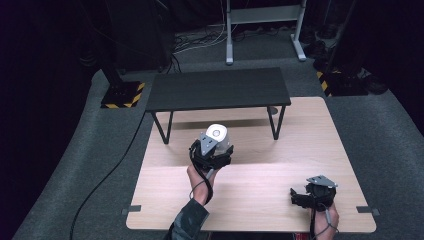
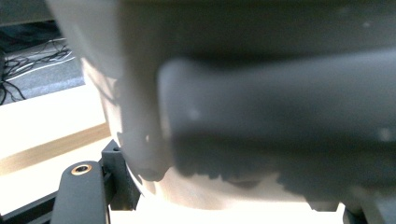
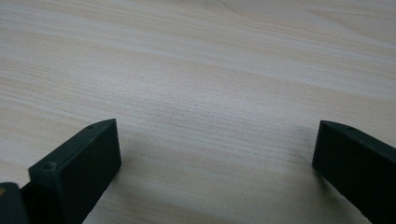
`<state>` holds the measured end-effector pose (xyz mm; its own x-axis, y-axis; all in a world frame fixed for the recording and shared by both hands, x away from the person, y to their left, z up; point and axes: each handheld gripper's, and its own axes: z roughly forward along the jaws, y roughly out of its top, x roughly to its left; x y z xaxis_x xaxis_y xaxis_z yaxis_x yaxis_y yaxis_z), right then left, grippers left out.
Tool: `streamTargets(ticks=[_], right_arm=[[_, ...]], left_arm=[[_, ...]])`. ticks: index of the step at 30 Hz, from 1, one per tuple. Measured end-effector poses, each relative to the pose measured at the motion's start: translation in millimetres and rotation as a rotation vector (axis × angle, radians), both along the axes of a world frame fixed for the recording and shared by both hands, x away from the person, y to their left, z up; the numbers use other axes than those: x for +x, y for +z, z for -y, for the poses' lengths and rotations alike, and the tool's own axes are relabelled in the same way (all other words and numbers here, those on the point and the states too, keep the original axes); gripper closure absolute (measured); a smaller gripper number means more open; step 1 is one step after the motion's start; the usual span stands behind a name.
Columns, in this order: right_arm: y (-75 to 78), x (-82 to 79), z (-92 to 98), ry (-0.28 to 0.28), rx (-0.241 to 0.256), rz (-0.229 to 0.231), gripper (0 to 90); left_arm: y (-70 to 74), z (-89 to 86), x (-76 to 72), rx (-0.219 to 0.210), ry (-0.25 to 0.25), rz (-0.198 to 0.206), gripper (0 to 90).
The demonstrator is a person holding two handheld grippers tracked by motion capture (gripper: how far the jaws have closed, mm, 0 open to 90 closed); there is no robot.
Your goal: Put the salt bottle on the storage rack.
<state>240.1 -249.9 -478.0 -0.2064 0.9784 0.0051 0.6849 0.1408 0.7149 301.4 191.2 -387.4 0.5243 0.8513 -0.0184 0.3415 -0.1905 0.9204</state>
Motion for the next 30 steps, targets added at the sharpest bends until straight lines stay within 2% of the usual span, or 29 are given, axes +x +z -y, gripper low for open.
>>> streamTargets(ticks=[11,16,30], right_arm=[[0.0,0.2,0.3,0.002,0.001,0.0,0.0],[0.0,0.0,0.2,0.002,-0.001,0.0,0.0],[-0.1,0.0,0.3,0.003,0.0,0.0,0.0]], left_arm=[[9.2,7.6,12.5,0.0,-0.016,-0.003,29.3],[14.3,12.4,21.8,0.013,-0.026,-0.01,29.3],[25.4,19.3,38.1,0.022,-0.027,-0.009,29.3]])
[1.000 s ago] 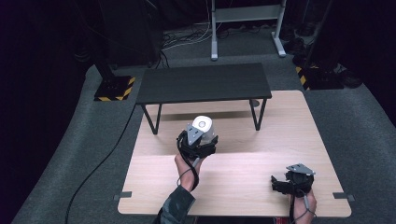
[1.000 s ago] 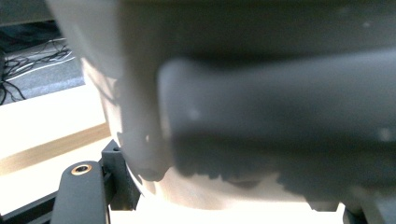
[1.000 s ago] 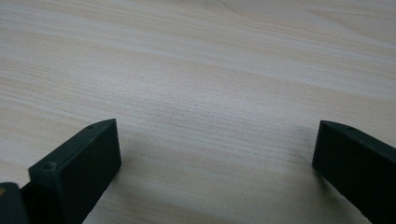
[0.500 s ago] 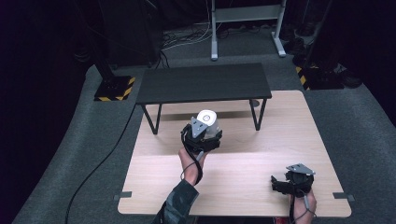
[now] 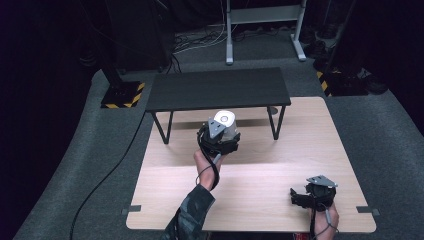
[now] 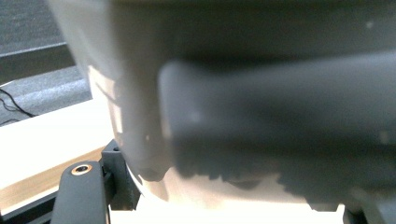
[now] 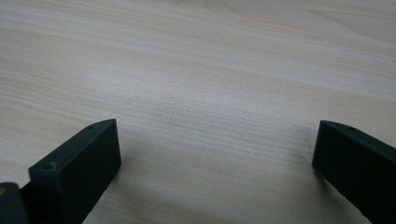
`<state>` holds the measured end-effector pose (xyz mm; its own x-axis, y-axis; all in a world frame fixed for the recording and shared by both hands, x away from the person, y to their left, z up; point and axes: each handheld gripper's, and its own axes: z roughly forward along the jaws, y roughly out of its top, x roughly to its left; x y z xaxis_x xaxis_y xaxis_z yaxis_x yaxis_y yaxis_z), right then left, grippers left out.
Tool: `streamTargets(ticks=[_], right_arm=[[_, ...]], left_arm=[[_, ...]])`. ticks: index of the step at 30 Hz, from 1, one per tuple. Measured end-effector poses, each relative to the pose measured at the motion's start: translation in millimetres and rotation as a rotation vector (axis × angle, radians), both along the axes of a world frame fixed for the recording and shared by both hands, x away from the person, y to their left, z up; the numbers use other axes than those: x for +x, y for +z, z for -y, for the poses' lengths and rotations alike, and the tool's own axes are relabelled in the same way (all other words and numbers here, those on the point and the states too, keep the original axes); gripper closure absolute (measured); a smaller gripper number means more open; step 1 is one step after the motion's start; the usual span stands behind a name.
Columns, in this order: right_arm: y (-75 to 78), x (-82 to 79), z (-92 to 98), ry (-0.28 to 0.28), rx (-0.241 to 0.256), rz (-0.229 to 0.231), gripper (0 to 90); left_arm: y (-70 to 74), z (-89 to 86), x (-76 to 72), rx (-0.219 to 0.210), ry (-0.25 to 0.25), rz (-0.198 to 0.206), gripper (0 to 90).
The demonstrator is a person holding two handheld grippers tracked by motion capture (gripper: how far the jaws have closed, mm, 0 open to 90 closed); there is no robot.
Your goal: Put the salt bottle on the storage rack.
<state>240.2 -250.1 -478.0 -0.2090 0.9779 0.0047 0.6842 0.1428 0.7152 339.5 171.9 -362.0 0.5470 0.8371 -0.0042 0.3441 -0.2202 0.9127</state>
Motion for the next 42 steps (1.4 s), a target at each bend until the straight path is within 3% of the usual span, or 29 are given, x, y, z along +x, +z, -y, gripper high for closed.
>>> streamTargets(ticks=[13,29,42], right_arm=[[0.1,-0.1,0.3,0.0,0.002,-0.001,0.0],[0.0,0.0,0.7,0.001,0.003,-0.001,0.0],[0.1,0.0,0.8,0.001,0.004,-0.002,0.0]], left_arm=[[10.9,8.5,12.0,0.013,-0.006,0.013,29.3],[24.5,15.0,21.2,-0.001,-0.006,0.035,29.3],[45.2,23.0,27.1,-0.006,-0.02,0.069,29.3]])
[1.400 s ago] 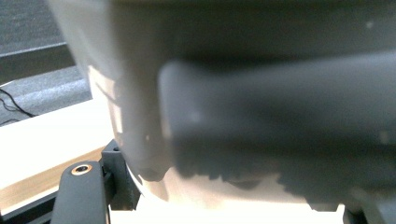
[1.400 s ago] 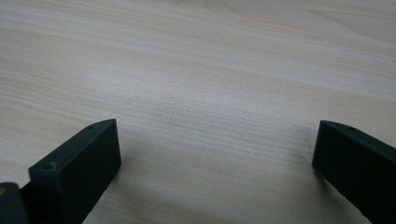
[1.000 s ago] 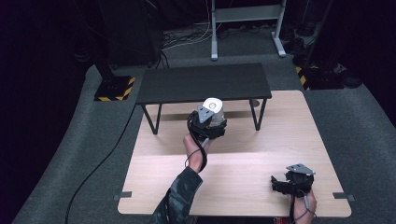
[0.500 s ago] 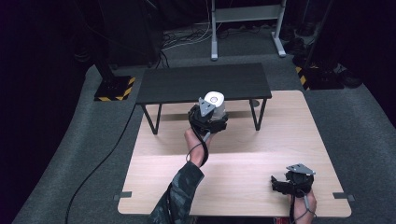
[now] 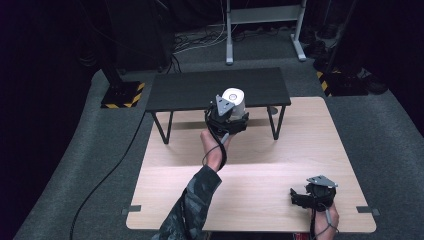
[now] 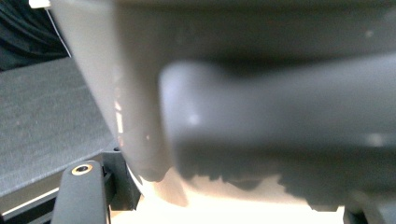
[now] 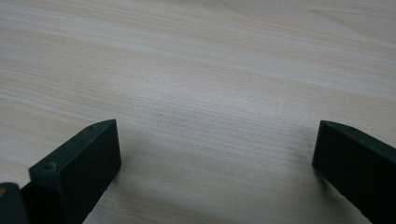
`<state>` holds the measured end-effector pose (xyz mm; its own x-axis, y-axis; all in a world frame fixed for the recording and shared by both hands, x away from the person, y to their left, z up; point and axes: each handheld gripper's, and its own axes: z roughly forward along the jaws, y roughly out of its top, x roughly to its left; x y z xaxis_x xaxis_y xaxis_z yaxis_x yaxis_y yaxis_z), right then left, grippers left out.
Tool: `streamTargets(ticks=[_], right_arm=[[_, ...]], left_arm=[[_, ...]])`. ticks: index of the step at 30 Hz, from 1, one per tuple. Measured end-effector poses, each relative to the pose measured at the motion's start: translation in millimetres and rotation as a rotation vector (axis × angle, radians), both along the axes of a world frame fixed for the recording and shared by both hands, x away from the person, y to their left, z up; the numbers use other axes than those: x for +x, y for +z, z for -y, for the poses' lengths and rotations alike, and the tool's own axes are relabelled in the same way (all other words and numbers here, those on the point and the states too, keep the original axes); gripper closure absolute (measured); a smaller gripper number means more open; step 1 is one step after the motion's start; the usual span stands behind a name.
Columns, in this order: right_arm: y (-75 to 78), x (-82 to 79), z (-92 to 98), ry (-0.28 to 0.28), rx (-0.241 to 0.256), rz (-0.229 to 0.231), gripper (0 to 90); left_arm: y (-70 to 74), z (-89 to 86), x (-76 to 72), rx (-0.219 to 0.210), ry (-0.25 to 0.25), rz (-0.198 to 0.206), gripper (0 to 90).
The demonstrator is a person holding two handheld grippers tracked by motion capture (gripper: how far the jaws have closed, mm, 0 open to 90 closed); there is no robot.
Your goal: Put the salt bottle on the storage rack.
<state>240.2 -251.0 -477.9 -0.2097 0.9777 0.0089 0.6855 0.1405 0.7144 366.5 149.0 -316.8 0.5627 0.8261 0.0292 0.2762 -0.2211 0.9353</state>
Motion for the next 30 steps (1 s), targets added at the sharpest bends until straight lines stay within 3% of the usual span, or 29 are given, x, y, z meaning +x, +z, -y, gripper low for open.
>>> streamTargets(ticks=[8,14,21,26,30], right_arm=[[0.0,0.0,0.0,0.001,0.0,0.0,0.0],[0.0,0.0,0.1,0.0,0.001,0.0,0.0],[-0.1,0.1,0.1,0.001,0.002,0.0,0.0],[-0.4,0.1,0.4,0.005,0.001,0.003,0.0],[-0.3,0.2,0.5,0.008,0.002,0.002,0.0]], left_arm=[[14.4,6.1,8.1,-0.018,-0.01,0.015,29.3],[23.6,11.5,22.4,-0.041,-0.014,0.005,29.3],[33.3,26.4,39.3,-0.035,-0.009,-0.003,29.3],[37.5,40.7,56.3,-0.023,0.002,-0.024,29.3],[37.1,53.2,76.2,-0.018,0.007,-0.068,29.4]])
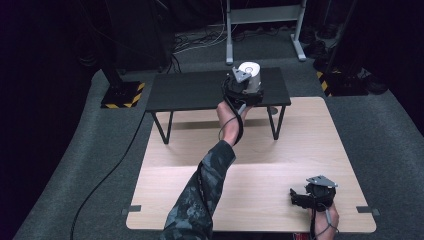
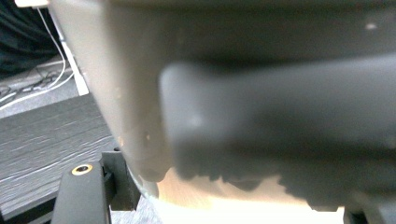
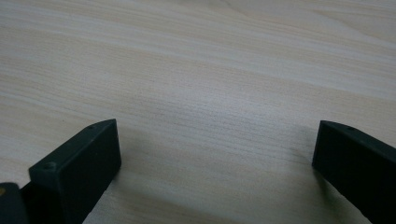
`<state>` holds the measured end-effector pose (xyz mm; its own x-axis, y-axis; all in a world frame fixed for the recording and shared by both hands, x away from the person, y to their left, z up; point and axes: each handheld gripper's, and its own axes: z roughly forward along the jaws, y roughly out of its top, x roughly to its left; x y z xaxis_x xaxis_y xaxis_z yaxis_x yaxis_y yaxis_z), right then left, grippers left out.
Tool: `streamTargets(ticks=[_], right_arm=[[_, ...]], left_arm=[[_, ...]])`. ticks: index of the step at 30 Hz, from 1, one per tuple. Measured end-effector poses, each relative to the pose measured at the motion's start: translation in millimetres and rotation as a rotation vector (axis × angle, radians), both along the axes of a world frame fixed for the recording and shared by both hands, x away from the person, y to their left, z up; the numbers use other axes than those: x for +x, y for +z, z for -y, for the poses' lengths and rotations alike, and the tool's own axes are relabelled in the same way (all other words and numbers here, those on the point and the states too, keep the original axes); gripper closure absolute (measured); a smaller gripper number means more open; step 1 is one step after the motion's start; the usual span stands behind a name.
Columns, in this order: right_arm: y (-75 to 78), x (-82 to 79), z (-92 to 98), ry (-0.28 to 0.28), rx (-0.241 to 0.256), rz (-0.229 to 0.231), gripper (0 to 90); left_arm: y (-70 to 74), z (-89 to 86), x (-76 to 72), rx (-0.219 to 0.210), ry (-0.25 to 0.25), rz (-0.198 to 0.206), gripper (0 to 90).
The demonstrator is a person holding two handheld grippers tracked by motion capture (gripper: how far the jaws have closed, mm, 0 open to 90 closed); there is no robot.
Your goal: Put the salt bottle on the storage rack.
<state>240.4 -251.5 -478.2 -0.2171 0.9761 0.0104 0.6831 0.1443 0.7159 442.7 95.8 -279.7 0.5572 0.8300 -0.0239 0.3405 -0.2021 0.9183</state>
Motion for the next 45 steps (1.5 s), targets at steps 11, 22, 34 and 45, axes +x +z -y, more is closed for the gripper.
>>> streamTargets(ticks=[11,22,34,45], right_arm=[[0.1,-0.1,0.6,0.005,0.001,0.0,0.0],[-0.2,-0.8,0.2,0.007,-0.002,0.004,0.0],[-0.3,-1.0,0.4,0.007,-0.001,0.005,0.0],[-0.6,-1.8,1.0,0.007,0.001,0.009,0.0]], left_arm=[[-8.1,26.0,25.5,0.036,0.005,-0.068,29.3],[-18.0,38.5,29.3,0.078,0.043,-0.036,29.2],[-20.1,40.5,29.1,0.079,0.05,-0.028,28.5],[-12.2,12.6,-2.1,0.141,0.026,-0.057,0.0]])
